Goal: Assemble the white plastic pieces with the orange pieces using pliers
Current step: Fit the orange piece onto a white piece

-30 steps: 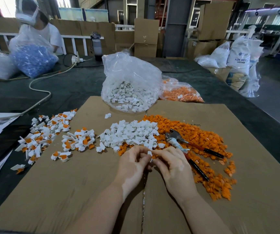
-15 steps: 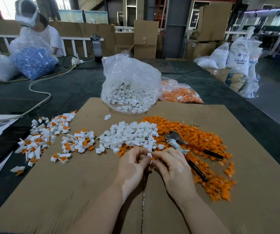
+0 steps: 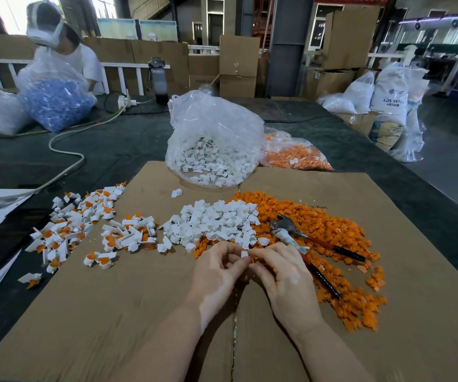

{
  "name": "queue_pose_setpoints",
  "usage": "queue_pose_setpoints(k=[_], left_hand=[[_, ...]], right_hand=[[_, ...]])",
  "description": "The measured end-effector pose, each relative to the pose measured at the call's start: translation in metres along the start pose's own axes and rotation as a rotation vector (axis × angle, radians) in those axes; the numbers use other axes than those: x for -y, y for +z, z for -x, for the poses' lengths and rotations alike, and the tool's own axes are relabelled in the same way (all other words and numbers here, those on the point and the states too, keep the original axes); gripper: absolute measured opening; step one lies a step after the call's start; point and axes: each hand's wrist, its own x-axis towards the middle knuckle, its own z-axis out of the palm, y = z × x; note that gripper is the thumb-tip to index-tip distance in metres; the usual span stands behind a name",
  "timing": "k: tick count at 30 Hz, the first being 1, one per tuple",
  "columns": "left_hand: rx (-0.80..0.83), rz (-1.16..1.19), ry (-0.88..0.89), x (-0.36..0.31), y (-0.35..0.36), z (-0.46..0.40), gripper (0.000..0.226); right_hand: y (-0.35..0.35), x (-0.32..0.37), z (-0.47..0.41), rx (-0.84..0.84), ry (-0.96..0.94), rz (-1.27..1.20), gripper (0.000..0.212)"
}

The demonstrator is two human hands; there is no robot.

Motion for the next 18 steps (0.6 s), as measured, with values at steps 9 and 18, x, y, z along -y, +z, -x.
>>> queue_pose_setpoints(k=[9,18], left_hand=[[0.017,-0.015,0.007,-0.004,0.000,0.003,0.013],[-0.002,0.017,-0.047,-0.009,0.000,-0.002,0.010]], right_hand=[[0.000,-0.001,0.000,0.000,0.010,-0.009,0.020],[-0.012,-0.008,-0.007,-0.097,0.197,0.245,0.033]])
